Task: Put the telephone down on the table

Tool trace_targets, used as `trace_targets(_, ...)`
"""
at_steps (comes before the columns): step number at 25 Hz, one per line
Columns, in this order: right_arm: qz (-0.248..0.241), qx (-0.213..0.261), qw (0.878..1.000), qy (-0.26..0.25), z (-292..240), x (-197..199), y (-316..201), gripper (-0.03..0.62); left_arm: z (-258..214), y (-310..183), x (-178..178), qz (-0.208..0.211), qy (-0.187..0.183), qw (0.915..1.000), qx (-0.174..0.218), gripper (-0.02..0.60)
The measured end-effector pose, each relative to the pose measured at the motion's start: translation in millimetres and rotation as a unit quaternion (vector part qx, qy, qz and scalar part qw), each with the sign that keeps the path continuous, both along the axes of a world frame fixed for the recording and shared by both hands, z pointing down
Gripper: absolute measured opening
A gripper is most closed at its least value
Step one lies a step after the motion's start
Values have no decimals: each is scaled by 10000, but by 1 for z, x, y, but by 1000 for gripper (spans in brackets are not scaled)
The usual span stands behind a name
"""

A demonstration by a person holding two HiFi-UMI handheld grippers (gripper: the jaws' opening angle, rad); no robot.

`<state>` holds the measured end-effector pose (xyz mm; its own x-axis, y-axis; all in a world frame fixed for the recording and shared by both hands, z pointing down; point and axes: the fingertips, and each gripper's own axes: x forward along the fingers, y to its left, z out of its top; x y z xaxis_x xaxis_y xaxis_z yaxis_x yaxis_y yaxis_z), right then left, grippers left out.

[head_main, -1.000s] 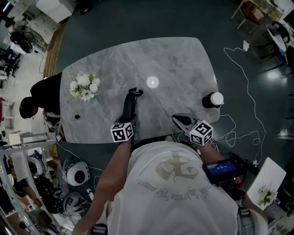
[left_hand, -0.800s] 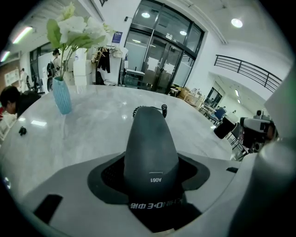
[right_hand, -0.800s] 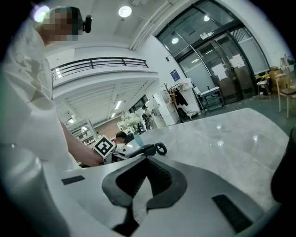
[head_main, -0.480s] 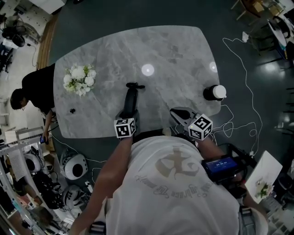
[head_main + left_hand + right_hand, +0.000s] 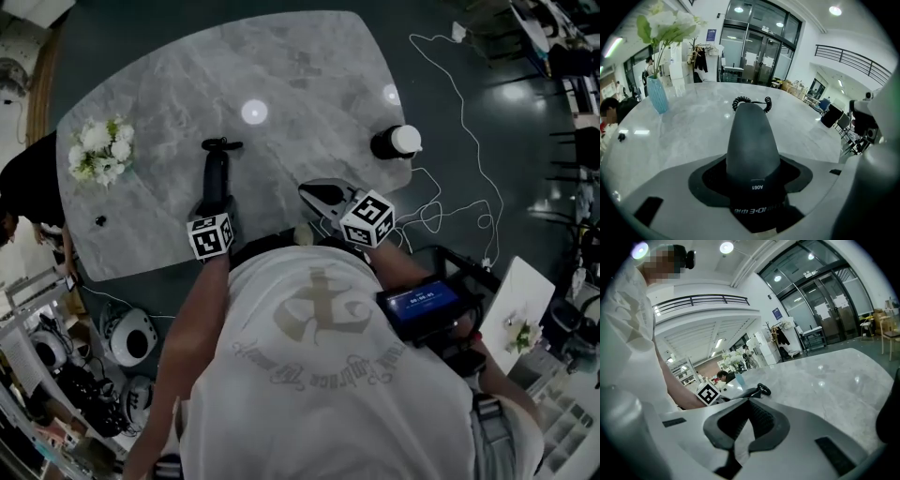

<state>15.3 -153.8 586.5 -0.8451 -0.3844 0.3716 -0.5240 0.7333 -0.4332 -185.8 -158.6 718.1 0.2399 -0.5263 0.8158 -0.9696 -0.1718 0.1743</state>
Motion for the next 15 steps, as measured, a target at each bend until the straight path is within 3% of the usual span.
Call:
trace_targets(5,51,-35,10000,11,-1,15,8,15,5,8,15,-25,45,9999,-88,282)
trace_targets(12,-3,-87,9999,-67,1,14,11,15,5,10,8,-89,-83,9999,-110,282)
trace_targets(15,23,-98,9999,21,2,28,15,15,10,12,24,-36,-31,9999,-146,282)
